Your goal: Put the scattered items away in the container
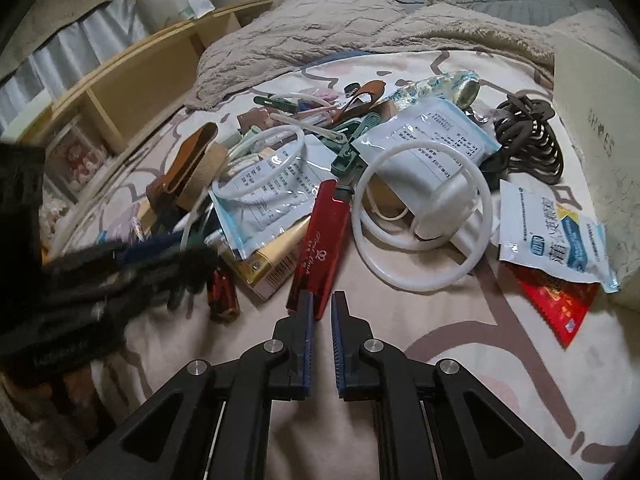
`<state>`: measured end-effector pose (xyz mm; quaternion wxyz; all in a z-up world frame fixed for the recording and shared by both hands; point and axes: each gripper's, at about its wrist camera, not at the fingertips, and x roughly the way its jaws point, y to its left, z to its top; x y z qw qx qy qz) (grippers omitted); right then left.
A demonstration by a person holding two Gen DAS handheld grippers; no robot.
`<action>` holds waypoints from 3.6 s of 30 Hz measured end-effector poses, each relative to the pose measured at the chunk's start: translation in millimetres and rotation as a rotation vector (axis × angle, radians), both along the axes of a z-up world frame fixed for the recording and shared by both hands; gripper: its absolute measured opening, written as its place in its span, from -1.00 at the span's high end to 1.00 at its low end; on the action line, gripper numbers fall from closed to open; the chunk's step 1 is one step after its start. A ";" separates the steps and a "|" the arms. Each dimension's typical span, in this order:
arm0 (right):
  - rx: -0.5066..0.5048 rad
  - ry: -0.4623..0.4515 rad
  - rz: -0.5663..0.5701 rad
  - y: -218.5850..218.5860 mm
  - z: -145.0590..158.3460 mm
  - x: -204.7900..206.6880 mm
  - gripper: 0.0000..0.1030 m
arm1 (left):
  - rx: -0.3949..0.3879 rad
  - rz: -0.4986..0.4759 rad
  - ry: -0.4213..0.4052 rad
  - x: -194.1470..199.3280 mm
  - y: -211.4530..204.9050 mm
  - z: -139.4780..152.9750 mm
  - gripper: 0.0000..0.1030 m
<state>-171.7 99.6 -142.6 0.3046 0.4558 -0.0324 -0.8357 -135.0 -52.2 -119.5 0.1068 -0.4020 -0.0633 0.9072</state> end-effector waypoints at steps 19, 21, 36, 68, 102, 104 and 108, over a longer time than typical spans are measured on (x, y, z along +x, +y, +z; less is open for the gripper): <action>-0.205 -0.150 0.001 4.6 -14.0 -21.6 0.46 | -0.024 -0.139 -0.043 42.5 34.2 -14.7 0.33; -0.253 -0.161 0.023 3.3 -13.0 -20.8 -0.01 | -0.038 -0.139 -0.051 41.9 36.6 -17.3 0.33; -0.148 -0.067 0.034 -15.9 -10.0 -18.4 0.23 | -0.042 -0.163 -0.054 42.9 42.5 -18.6 -0.33; -0.102 -0.031 -0.011 53.6 8.8 51.7 0.55 | 0.071 -0.018 -0.073 44.8 -0.4 -4.0 -0.63; -0.125 -0.092 -0.121 61.1 -8.8 12.4 0.55 | -0.092 -0.118 -0.047 44.1 39.6 -15.4 -0.63; -0.135 -0.103 -0.129 64.5 -9.2 12.3 0.55 | -0.099 -0.152 -0.023 45.5 46.4 -13.5 -0.63; -0.125 -0.108 -0.146 66.4 -9.5 13.4 0.55 | -0.090 -0.173 -0.044 41.7 50.5 -18.1 -0.51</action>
